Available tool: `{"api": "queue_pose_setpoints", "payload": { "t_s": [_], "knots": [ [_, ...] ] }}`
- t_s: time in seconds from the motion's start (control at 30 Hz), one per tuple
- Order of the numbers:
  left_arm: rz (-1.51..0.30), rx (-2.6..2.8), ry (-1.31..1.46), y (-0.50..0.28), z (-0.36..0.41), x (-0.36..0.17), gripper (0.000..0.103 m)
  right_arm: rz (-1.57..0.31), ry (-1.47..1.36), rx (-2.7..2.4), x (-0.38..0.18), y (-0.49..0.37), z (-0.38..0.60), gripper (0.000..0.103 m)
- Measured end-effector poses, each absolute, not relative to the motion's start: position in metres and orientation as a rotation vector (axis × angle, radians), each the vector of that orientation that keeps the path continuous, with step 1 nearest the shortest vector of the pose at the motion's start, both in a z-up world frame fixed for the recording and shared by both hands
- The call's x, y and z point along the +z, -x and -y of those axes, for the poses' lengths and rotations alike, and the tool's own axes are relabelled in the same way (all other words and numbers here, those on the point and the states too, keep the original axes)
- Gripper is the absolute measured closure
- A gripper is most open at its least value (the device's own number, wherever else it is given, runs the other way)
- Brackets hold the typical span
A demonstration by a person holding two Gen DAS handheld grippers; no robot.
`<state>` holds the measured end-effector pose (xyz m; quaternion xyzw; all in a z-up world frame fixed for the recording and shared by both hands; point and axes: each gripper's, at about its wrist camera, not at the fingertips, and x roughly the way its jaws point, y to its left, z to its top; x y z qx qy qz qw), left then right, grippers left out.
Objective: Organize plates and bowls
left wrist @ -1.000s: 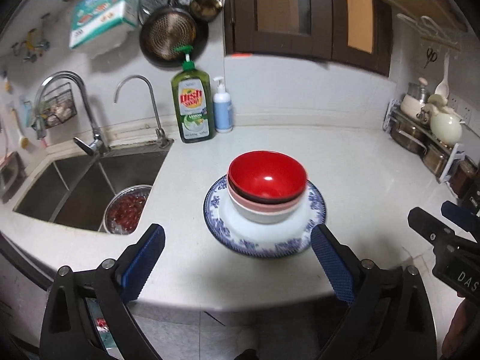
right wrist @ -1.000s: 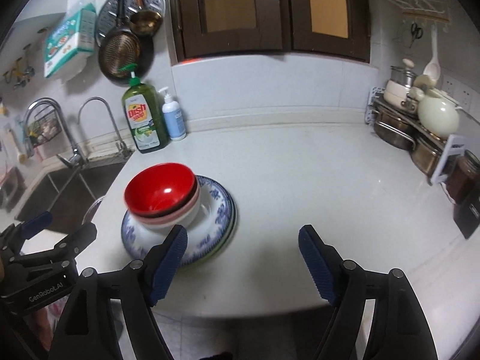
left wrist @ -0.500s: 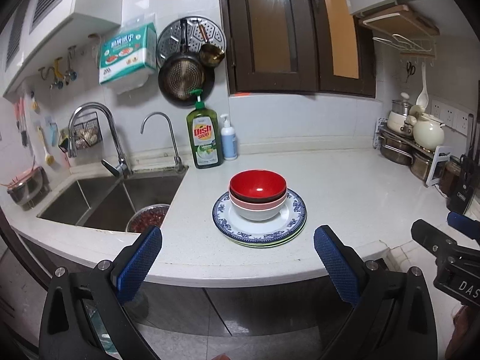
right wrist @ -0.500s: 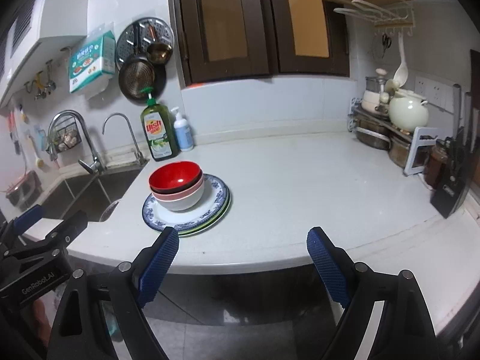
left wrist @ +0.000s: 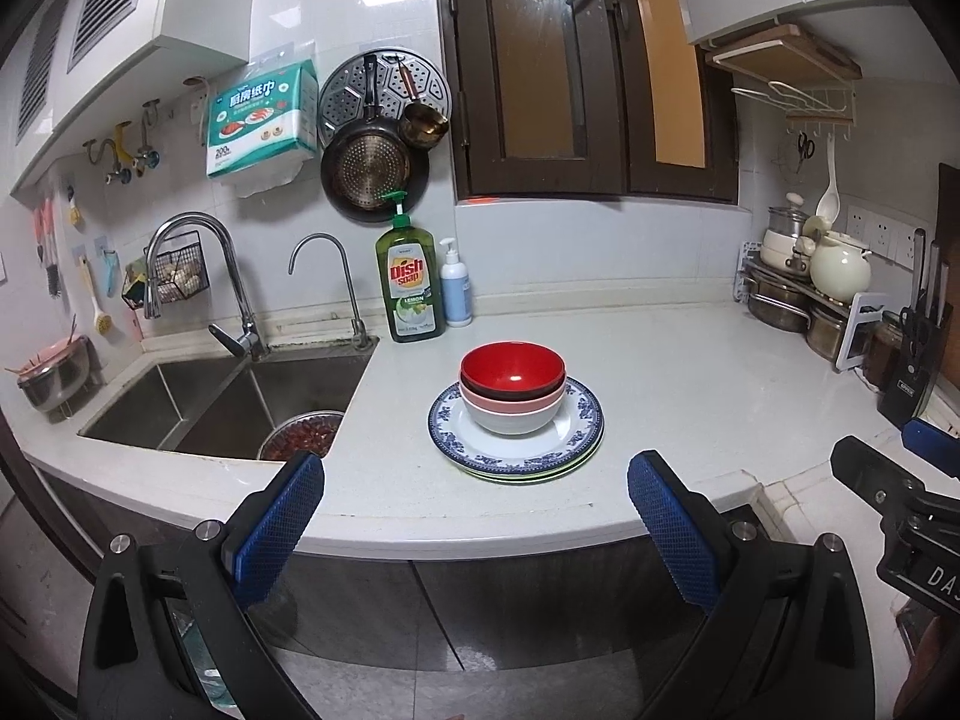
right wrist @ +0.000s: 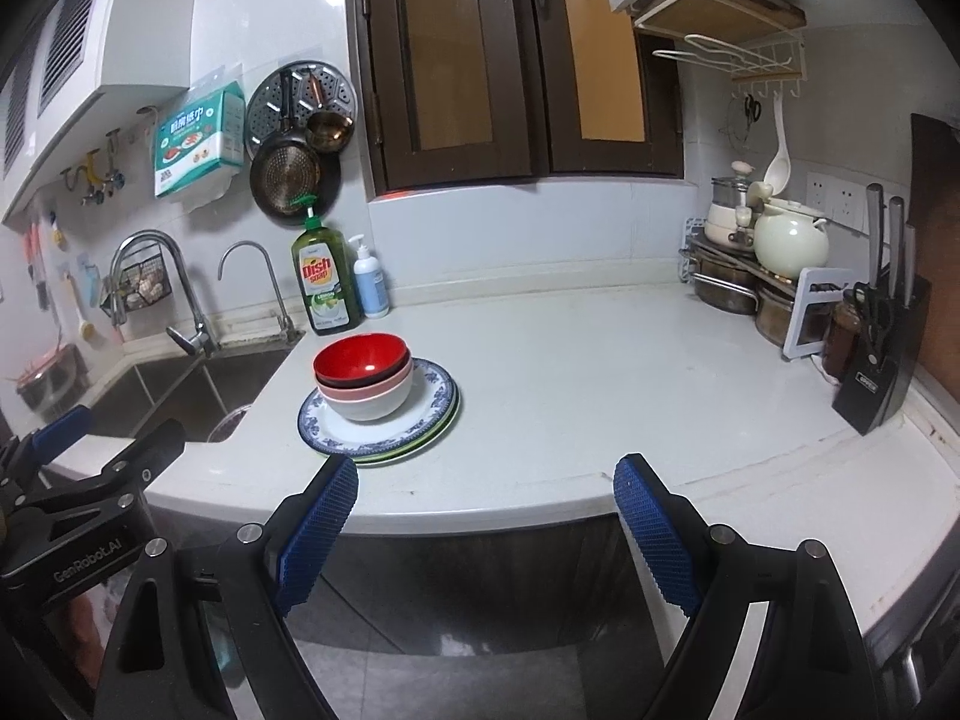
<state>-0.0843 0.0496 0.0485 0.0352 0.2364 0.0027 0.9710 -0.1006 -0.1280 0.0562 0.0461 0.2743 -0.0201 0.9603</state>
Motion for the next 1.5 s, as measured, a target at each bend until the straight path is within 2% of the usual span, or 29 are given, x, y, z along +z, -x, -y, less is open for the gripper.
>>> {"api": "queue_pose_setpoints", "payload": {
  "t_s": [1.5],
  "knots": [
    [-0.453,-0.015,-0.062,0.117,-0.057,0.057,0.0,-0.524,-0.062,-0.049,0.07,0.136,0.121,0.015]
  ]
}}
